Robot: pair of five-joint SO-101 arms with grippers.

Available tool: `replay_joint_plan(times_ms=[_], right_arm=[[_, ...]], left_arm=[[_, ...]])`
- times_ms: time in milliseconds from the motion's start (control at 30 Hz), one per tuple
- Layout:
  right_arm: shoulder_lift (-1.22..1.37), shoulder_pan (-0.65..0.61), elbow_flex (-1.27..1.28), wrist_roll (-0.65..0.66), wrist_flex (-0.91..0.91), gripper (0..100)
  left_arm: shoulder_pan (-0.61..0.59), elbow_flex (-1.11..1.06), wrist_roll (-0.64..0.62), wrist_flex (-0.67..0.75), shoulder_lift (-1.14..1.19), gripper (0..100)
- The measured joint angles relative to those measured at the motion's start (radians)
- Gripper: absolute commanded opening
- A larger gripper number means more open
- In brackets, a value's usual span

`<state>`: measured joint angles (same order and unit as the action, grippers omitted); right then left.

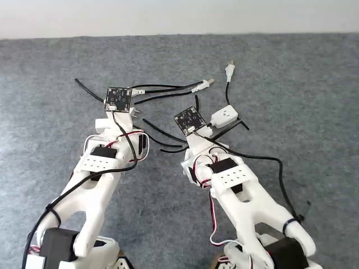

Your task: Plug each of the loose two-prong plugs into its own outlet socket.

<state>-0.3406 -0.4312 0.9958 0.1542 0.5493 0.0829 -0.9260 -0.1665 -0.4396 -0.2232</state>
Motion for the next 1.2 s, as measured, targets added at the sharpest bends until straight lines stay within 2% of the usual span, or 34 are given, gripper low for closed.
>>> replay_joint_plan(times_ms=[233,400,467,667,967,1200], right_arm=[[0.002,-0.021,0.0,0.002,-0.046,19.9],[0.002,-0.021,0.0,0.002,-0.058,0.0],[0.002,-0.015,0.0,0.003,-0.058,3.5],[0.002,-0.009,-0.002,0.003,-0.048,0.8],[-0.021,0.043,-0.112,0.003,0.167,0.9],[-0.338,0.052,-0.152,0.003,0.442,0.9]], left_arm=[[0.0,0.0,0.0,0.0,0.0,10],[0.0,0.0,0.0,0.0,0.0,10],[0.0,0.0,0.0,0.0,0.0,10],[0.0,0.0,0.0,0.0,0.0,10],[0.0,0.0,0.0,0.026,0.0,10],[-0.031,0.0,-0.002,0.043,0.0,10]])
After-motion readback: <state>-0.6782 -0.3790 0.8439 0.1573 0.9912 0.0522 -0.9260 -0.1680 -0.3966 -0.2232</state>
